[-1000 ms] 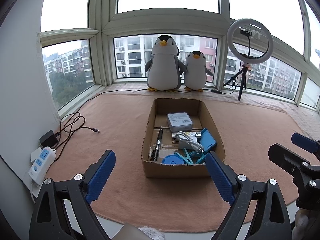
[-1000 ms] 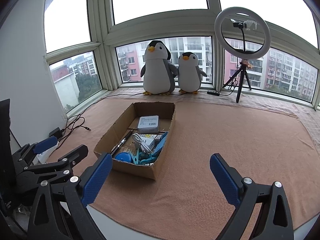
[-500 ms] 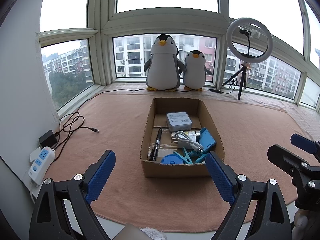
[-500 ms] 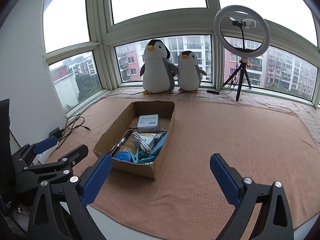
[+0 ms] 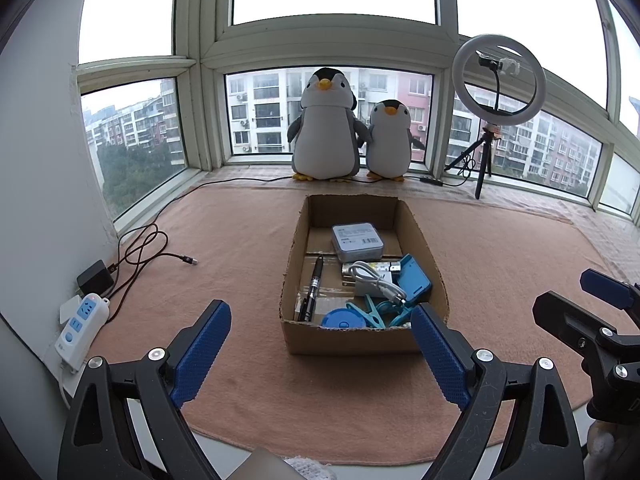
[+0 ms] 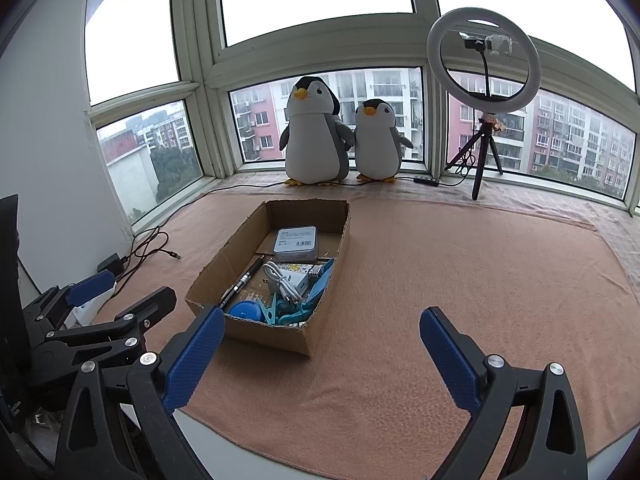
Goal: Organize rigid objects
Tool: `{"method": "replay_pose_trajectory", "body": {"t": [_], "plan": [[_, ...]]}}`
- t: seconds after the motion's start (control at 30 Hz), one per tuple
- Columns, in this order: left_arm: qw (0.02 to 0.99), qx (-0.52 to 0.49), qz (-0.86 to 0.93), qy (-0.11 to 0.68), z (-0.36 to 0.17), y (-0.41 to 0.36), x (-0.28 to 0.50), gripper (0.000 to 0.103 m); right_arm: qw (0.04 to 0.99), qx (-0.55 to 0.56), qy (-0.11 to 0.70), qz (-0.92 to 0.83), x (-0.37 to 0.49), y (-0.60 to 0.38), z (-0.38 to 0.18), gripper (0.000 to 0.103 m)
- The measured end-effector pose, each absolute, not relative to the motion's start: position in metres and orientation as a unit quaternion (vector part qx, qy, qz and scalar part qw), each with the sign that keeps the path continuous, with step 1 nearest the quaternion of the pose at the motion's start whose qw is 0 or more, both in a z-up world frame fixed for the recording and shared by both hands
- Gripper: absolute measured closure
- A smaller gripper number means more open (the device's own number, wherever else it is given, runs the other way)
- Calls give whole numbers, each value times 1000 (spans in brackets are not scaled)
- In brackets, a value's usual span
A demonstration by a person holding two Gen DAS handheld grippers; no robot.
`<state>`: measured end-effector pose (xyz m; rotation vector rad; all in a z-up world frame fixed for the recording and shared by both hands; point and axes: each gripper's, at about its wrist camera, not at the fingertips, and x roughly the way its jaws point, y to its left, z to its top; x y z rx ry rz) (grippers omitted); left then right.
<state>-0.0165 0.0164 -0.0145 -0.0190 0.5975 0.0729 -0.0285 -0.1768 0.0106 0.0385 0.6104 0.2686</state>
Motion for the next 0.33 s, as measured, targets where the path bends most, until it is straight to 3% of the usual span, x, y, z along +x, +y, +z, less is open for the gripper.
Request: {"method": "replay_pose_trajectory", "body": {"t": [0.33], "plan": [[954, -12, 36, 296, -16, 18, -14, 7, 944, 18, 303, 130, -27, -177, 7, 6]]}}
